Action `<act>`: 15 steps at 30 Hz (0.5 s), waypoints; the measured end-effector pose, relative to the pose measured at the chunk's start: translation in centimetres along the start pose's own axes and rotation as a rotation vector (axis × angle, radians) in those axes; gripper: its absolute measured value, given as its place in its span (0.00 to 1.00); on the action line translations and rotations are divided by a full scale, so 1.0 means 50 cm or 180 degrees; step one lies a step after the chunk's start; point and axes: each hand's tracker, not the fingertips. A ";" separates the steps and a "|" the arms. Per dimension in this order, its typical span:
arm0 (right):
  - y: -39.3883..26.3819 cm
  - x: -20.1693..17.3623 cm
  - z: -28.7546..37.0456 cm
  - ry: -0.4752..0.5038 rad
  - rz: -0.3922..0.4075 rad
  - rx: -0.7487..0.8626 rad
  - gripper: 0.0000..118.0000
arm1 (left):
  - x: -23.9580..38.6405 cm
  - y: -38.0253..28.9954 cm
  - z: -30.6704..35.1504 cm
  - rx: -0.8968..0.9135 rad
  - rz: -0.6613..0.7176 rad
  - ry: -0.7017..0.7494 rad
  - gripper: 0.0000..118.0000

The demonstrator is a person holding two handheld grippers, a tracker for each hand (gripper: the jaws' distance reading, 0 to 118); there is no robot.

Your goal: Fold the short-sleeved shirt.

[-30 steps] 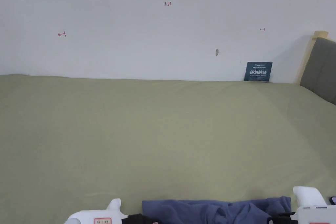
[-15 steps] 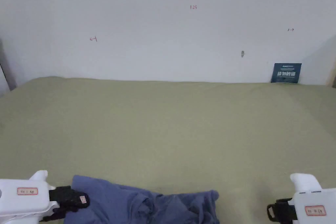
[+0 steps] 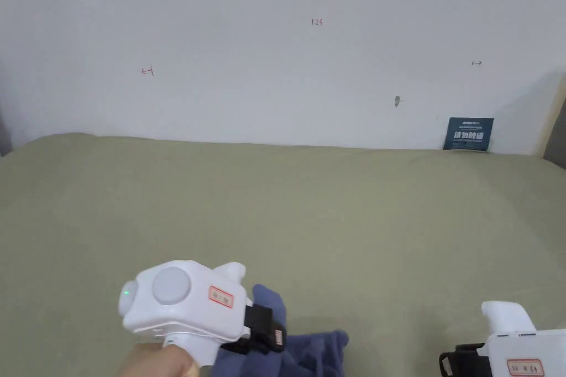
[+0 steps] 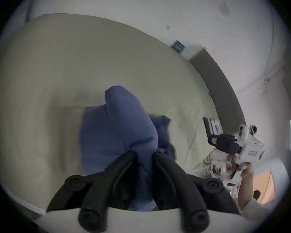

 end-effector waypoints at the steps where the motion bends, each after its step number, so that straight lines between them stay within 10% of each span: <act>1: -0.002 0.006 0.002 -0.0010 -0.0021 0.0004 0.00 | 0.010 0.002 -0.024 -0.0046 -0.0020 -0.0085 0.11; 4: -0.011 0.023 0.006 -0.0050 -0.0085 -0.0010 0.00 | 0.015 -0.002 -0.088 -0.0196 0.0015 -0.0290 0.14; 7: -0.019 0.035 0.009 -0.0076 -0.0105 -0.0018 0.00 | -0.007 -0.014 -0.099 -0.0137 0.0168 -0.0237 0.90; 8: -0.021 0.038 0.009 -0.0075 -0.0117 -0.0023 0.00 | -0.020 -0.019 -0.090 -0.0080 0.0288 -0.0355 1.00; 13: -0.023 0.035 0.003 -0.0083 -0.0115 -0.0043 0.00 | -0.050 -0.028 -0.049 0.0241 0.0525 -0.0452 0.76; 15: -0.025 0.032 0.000 -0.0037 -0.0139 -0.0034 0.00 | -0.043 -0.034 -0.056 0.0263 0.0416 -0.0469 0.44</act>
